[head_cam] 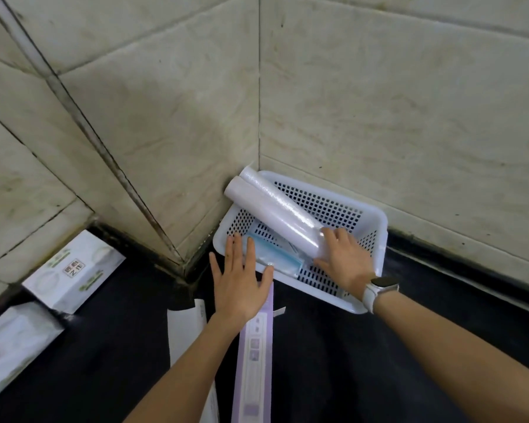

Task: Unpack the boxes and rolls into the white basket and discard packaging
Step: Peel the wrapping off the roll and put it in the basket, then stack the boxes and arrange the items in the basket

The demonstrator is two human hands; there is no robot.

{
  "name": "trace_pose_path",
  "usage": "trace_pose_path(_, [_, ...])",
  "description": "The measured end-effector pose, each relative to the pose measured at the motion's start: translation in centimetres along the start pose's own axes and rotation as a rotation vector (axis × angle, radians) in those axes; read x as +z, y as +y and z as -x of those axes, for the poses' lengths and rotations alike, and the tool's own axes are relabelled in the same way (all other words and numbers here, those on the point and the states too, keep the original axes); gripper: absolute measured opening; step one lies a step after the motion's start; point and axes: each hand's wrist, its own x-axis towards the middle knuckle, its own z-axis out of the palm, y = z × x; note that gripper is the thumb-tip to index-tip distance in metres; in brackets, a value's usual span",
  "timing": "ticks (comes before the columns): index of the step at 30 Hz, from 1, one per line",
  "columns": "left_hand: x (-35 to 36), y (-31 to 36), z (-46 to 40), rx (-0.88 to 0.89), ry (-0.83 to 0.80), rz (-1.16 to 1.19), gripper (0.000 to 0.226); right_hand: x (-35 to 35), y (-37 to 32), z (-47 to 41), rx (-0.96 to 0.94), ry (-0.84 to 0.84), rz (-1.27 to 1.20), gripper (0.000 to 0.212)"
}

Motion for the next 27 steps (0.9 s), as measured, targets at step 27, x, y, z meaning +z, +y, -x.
trace_pose_path(27, [-5.8,-29.5,20.2,-0.987,0.602,0.731,0.046,10.2,-35.8,5.9,-0.479,-0.435,-0.5,0.032])
